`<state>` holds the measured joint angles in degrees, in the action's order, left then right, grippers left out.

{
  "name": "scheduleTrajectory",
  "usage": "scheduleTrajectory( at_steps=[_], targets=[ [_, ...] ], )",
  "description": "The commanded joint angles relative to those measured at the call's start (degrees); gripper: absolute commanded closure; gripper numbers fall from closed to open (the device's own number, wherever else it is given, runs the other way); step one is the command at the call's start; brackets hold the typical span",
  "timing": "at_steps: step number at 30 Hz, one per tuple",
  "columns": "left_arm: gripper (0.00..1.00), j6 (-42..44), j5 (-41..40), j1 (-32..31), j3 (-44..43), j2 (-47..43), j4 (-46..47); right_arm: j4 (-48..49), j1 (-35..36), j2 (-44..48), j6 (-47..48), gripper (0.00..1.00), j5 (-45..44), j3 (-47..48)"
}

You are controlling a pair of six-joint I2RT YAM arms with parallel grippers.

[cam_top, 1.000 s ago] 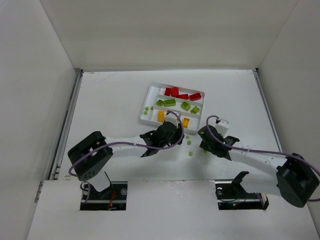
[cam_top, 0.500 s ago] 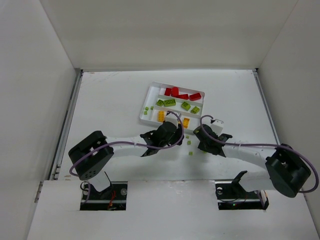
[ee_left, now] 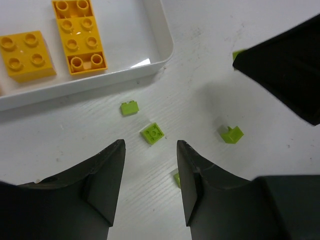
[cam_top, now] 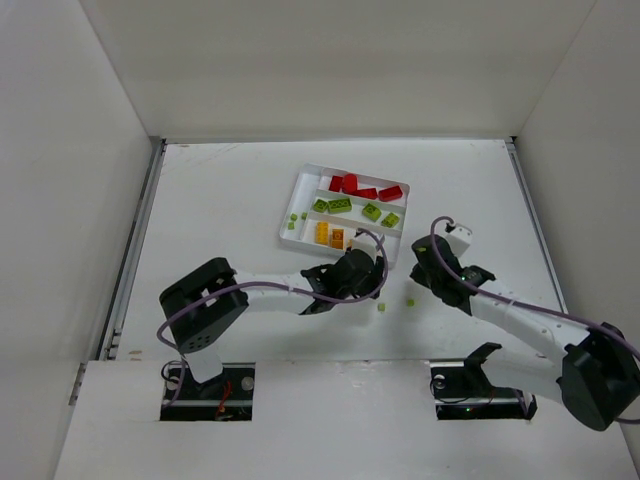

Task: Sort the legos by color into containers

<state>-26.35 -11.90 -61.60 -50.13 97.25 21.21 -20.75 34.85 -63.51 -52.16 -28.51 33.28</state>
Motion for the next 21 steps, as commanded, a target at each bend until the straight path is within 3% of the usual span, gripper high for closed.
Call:
scheduleTrajectory(
  at_steps=[1, 10, 21],
  targets=[
    [0.58, 0.7, -3.1, -1.7, -3.4, 1.6, -1.2, 3.5, -2.1, 1.9, 3.1, 0.81, -0.7, 1.0],
    [0.68, -0.6, -10.1, -4.4, -7.1, 6.9, -4.2, 10.9, -4.7, 1.6, 3.6, 0.81, 4.4, -2.5],
    [0.68, -1.2, -10.3, -4.4, -9.7, 11.4, -2.5, 15.4, -5.2, 2.8, 3.5, 0.8, 7.5, -7.1]
  ],
)
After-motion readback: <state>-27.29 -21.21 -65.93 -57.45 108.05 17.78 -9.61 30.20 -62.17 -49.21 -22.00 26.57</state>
